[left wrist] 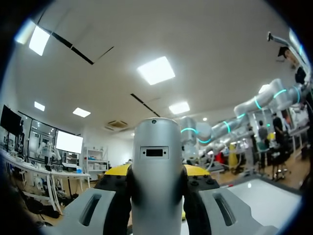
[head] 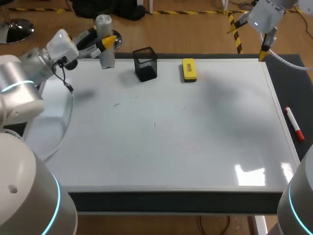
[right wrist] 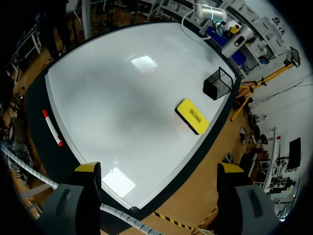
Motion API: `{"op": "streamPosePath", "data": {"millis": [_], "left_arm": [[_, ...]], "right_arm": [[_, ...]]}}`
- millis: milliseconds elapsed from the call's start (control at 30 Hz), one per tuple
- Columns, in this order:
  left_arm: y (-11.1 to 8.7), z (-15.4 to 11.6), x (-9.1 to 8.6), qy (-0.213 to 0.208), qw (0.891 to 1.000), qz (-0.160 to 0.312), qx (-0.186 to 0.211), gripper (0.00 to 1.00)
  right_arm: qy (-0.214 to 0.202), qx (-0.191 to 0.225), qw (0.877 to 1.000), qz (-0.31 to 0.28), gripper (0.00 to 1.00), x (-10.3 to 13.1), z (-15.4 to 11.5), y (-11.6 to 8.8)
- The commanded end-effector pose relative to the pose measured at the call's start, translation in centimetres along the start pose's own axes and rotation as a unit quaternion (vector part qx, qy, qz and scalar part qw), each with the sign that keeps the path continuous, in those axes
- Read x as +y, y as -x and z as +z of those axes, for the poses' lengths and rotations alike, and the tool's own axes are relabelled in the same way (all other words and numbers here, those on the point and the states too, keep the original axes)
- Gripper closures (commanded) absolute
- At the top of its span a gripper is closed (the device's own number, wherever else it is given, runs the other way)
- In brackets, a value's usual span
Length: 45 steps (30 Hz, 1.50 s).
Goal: Pick up the inspection probe, press it on each red-marked spot on the whiteboard one by one, put down the probe, pick up the eraser, and wipe off all the red marks.
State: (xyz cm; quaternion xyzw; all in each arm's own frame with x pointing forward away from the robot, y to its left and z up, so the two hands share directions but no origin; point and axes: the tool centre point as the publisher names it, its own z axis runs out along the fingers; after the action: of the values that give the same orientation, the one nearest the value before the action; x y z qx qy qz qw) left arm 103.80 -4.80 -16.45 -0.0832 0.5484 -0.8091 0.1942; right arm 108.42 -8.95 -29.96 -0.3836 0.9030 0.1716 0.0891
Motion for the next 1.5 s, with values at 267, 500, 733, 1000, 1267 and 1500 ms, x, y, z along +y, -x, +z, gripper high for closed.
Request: {"op": "streamPosePath", "data": {"millis": [267,500,733,1000,1267,1500], "left_arm": [[1.2,4.1,1.8,-0.025,0.998,-0.011,0.06,1.0],[0.6,6.5,2.2,-0.031,0.996,-0.013,0.081,1.0],[0.1,9.3,2.7,-0.04,0.994,-0.015,0.102,1.0],[-0.4,11.7,4.1,-0.044,0.992,-0.022,0.117,1.0],[-0.5,12.8,5.5,-0.046,0.991,-0.026,0.123,1.0],[-0.4,12.7,6.7,-0.045,0.991,-0.027,0.121,1.0]], "right_arm": [[-0.001,0.003,1.0,-0.001,0.0,-0.1,-0.1,0.1],[-0.001,0.003,1.0,-0.001,0.0,-0.1,-0.1,0.1],[-0.001,0.003,1.0,-0.001,0.0,-0.1,-0.1,0.1],[-0.001,0.003,1.0,-0.001,0.0,-0.1,-0.1,0.1],[-0.001,0.003,1.0,-0.001,0.0,-0.1,-0.1,0.1],[-0.001,0.003,1.0,-0.001,0.0,-0.1,-0.1,0.1]]}}
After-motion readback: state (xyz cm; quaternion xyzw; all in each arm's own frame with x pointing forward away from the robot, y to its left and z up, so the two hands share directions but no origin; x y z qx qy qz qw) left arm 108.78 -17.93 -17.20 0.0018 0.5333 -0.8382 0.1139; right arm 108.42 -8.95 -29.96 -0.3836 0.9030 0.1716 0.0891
